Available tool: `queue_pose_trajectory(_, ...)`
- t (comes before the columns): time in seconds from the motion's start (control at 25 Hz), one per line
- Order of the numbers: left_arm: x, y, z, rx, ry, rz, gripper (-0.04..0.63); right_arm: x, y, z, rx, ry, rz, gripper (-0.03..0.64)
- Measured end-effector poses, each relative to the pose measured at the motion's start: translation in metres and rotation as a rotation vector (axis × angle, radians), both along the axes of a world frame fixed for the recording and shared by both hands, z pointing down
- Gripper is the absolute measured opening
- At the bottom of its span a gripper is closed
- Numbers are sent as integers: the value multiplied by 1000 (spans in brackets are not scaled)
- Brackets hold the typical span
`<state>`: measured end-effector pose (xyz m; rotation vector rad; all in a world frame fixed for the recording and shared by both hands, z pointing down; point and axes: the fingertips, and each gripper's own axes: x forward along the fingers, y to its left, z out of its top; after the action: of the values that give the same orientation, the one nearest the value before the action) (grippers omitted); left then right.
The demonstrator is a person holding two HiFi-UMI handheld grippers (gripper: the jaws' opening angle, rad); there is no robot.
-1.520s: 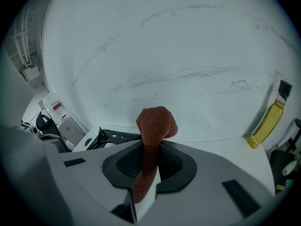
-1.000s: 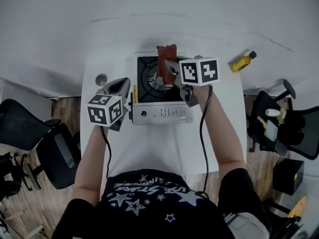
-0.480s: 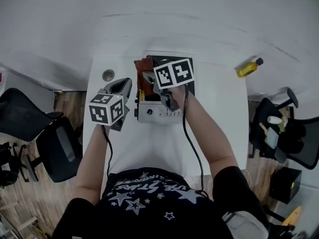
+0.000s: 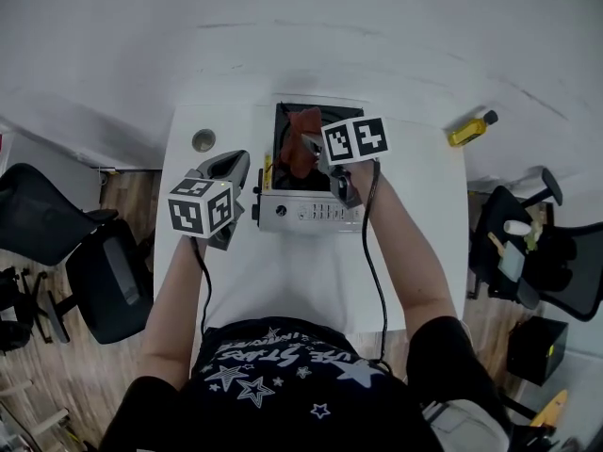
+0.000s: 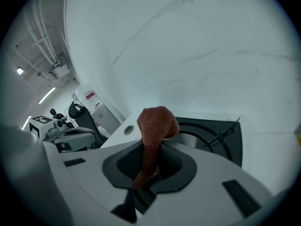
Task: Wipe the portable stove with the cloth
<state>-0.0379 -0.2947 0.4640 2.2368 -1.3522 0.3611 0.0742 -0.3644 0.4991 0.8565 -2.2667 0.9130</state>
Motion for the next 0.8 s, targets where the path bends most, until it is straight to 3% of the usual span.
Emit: queue_pose_trajectory(0.8, 30, 2, 0, 6, -25, 58, 6, 131, -2, 7, -32, -2, 221, 61)
